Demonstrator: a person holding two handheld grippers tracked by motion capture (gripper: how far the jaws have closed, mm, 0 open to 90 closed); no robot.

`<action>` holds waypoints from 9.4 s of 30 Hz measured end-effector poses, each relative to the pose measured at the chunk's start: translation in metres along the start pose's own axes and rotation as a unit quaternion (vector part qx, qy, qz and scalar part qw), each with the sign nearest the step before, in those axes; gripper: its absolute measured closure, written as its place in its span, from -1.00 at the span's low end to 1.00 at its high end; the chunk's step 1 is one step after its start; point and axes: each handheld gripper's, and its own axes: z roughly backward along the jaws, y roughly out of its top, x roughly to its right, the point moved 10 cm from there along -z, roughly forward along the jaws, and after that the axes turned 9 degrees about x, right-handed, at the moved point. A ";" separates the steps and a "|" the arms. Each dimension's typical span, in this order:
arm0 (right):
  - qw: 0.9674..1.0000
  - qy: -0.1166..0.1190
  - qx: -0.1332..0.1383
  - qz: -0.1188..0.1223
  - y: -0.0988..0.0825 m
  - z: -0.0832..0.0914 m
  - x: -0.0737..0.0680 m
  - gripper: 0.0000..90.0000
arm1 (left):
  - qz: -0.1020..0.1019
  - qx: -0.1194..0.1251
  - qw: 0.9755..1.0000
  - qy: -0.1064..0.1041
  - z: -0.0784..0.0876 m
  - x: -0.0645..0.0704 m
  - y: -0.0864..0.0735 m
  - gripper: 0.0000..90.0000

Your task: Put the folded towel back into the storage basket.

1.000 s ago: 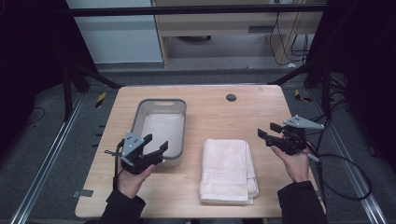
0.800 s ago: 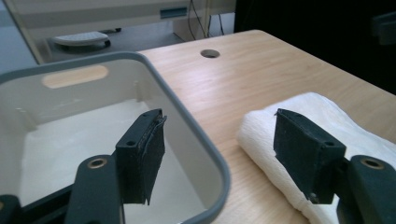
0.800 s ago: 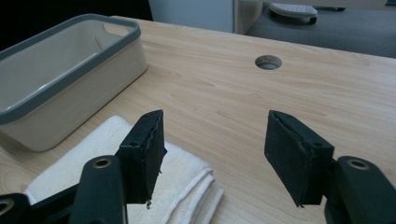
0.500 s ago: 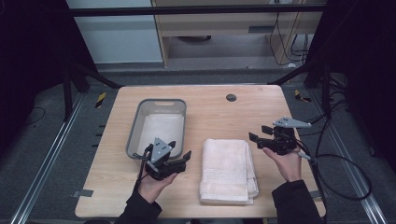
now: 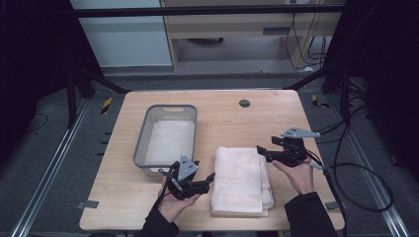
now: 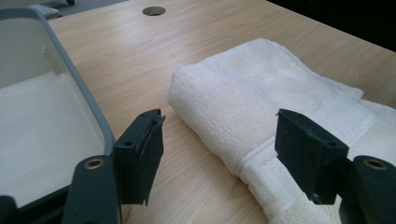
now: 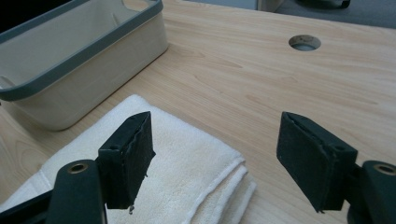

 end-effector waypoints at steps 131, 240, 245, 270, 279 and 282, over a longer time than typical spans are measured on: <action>0.994 0.048 -0.059 -0.076 -0.035 -0.014 -0.017 0.52 | 0.080 -0.074 0.987 -0.116 -0.026 0.042 -0.034 0.59; 0.993 0.058 0.097 0.020 0.165 -0.068 -0.133 0.52 | 0.090 0.119 0.989 0.005 0.084 -0.094 0.091 0.60; 0.993 0.059 0.098 0.022 0.170 -0.078 -0.140 0.52 | 0.096 0.122 0.988 0.015 0.089 -0.105 0.091 0.59; 0.993 0.066 0.090 0.030 0.179 -0.126 -0.174 0.52 | 0.110 0.108 0.986 0.063 0.106 -0.152 0.079 0.59; 0.993 0.068 0.093 0.023 0.175 -0.141 -0.179 0.52 | 0.102 0.101 0.987 0.077 0.108 -0.163 0.073 0.58; 0.994 0.067 0.090 0.019 0.172 -0.147 -0.179 0.52 | 0.103 0.096 0.987 0.080 0.106 -0.167 0.069 0.58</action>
